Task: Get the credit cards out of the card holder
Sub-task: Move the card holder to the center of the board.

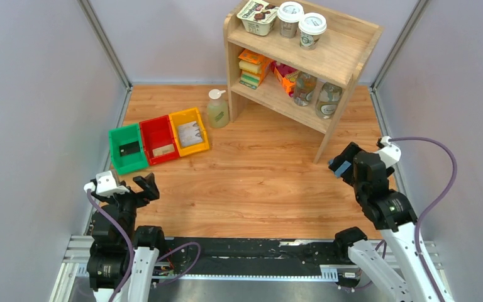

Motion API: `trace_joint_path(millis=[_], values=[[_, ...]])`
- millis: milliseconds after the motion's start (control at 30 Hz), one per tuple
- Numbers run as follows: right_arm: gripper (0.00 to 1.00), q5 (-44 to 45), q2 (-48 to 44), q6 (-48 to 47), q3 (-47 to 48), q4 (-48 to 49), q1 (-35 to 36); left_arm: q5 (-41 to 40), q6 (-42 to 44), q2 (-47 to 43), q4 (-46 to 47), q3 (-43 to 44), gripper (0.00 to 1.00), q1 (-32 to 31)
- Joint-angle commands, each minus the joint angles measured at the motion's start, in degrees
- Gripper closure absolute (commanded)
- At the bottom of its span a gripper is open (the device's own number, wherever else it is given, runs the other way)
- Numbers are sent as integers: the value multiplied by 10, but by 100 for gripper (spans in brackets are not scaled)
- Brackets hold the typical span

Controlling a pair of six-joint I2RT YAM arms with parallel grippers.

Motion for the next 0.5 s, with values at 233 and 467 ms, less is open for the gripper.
trace_joint_path(millis=[233, 467], values=[[0, -47, 176, 146, -33, -32, -32, -4, -7, -25, 11, -4, 0, -27], [0, -87, 246, 103, -50, 83, -124, -4, -7, -26, 11, -5, 0, -37]])
